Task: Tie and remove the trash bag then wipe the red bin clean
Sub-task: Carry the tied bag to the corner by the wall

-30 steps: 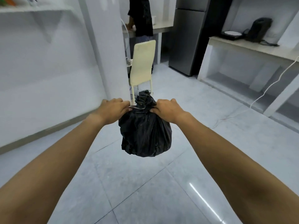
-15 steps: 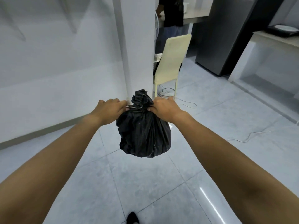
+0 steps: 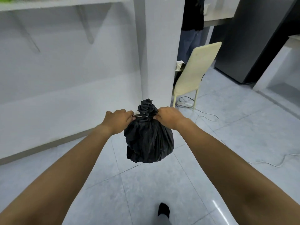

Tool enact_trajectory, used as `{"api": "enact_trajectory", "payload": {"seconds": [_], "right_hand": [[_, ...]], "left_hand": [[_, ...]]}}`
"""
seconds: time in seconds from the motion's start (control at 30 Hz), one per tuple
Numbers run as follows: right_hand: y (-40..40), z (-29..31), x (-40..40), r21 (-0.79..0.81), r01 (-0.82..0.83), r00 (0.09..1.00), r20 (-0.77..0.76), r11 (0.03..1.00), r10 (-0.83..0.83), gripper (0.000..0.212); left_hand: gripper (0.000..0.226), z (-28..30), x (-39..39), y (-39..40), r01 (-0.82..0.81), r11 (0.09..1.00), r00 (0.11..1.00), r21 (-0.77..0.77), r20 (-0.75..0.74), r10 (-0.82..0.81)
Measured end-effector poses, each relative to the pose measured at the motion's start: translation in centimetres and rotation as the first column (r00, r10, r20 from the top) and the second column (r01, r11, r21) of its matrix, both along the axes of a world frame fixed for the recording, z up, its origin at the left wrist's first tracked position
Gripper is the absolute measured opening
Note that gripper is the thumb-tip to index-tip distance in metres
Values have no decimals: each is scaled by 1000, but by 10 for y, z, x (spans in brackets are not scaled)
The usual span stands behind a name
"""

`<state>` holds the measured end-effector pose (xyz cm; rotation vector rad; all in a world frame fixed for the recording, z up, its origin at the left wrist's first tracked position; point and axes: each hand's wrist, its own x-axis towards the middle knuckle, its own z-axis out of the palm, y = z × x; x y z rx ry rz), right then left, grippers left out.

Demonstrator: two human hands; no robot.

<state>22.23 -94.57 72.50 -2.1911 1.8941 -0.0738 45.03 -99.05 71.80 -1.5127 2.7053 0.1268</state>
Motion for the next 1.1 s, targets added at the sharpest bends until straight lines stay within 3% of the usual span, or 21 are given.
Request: {"api": "enact_trajectory", "payload": {"seconds": [0.23, 0.47, 0.63, 0.9, 1.1], "right_hand": [[-129, -25, 2, 69, -47, 998, 33, 997, 44, 35], [-254, -54, 19, 88, -178, 980, -69, 980, 184, 29], [-328, -85, 29, 89, -149, 986, -61, 985, 155, 29], [-419, -184, 28, 109, -75, 996, -39, 991, 80, 34], [-477, -285, 24, 275, 7, 993, 109, 961, -39, 31]], "left_hand": [[32, -27, 7, -116, -68, 998, 998, 11, -8, 68], [29, -67, 23, -222, -178, 981, 983, 78, -25, 180], [27, -97, 30, -299, -187, 977, 982, 103, -18, 190], [28, -188, 24, -402, -129, 978, 992, 164, 28, 126], [33, -284, 13, -466, -138, 956, 990, 260, 66, 125]]}}
